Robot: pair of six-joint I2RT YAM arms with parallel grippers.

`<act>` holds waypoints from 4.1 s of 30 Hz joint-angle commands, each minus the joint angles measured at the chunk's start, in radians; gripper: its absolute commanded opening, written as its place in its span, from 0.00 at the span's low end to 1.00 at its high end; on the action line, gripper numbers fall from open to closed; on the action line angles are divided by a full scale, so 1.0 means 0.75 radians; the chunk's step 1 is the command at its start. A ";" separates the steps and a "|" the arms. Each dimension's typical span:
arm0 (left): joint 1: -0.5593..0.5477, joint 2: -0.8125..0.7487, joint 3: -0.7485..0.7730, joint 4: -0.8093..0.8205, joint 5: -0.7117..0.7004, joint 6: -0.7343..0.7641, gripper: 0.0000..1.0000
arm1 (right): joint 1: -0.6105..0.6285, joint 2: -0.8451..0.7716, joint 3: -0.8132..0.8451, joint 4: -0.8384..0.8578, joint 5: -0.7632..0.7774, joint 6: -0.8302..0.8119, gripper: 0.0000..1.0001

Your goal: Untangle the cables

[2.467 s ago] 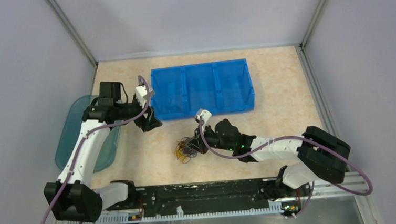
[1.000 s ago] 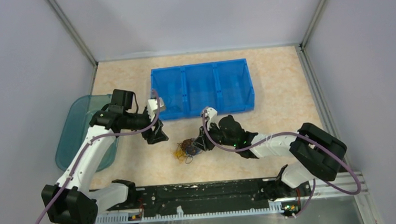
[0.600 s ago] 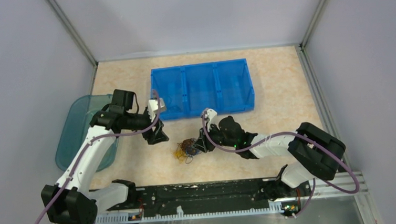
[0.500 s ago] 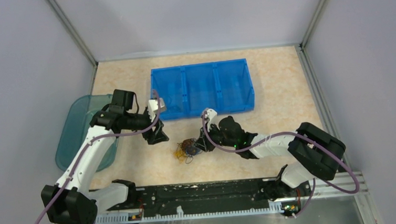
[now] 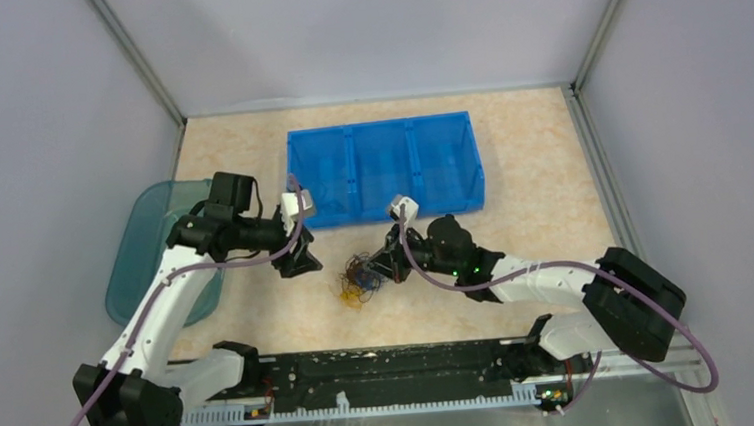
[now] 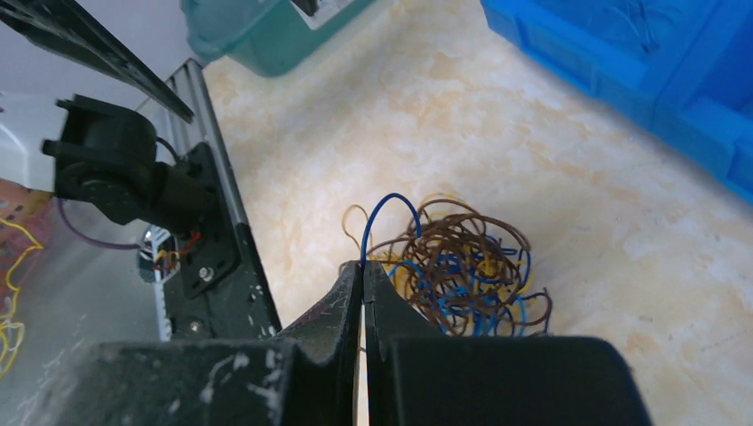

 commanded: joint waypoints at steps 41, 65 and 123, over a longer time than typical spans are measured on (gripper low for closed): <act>-0.151 -0.386 -0.328 0.785 0.305 -0.727 0.32 | 0.175 -0.021 0.417 0.468 0.089 0.285 0.00; -0.155 -0.403 -0.124 0.897 0.248 -0.894 0.00 | 0.168 -0.264 0.020 0.342 0.074 0.010 0.64; -0.169 -0.106 0.800 1.359 -0.087 -0.729 0.00 | 0.195 0.623 -0.139 0.993 0.307 0.160 0.46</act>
